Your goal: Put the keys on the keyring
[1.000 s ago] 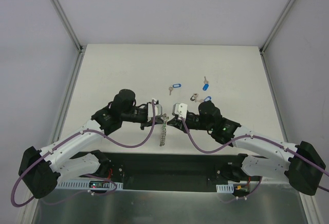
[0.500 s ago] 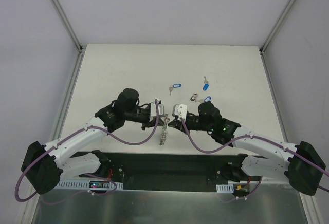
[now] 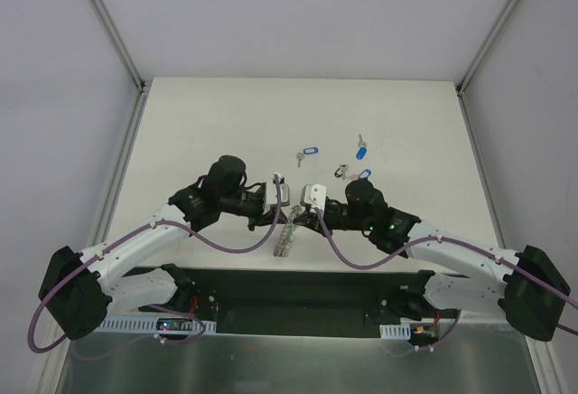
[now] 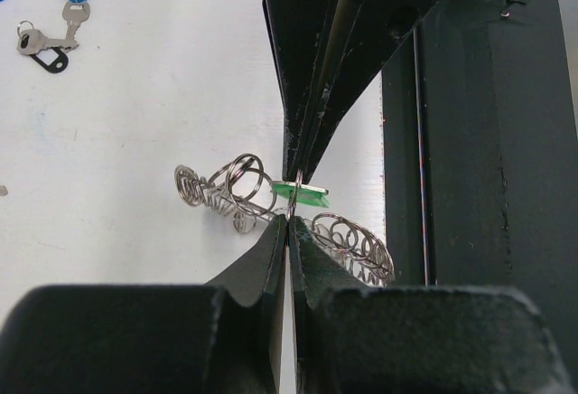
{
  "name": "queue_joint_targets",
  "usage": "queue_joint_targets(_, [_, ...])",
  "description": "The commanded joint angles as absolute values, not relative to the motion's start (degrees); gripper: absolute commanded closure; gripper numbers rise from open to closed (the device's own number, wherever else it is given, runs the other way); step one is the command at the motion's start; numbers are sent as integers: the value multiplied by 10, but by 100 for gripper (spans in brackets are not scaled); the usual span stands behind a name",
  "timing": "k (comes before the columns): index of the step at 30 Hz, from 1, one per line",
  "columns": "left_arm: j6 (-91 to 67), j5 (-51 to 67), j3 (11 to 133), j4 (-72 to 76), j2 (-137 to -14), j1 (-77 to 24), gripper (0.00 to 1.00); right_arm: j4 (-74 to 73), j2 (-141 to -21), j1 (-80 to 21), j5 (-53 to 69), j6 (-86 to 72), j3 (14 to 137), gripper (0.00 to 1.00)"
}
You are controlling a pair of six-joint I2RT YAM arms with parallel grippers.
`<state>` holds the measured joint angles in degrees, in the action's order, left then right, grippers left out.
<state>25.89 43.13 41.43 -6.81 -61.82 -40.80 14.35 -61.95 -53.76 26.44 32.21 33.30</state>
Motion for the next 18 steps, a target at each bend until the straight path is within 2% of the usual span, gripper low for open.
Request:
queue_joint_targets(1, [248,454,441,-49,-613,-409,100,164,-635,-548,296,330,368,99])
queue_joint_targets(18, [201,462,461,-49,-628,-408,100,135,-633,-574,260,364,379,99])
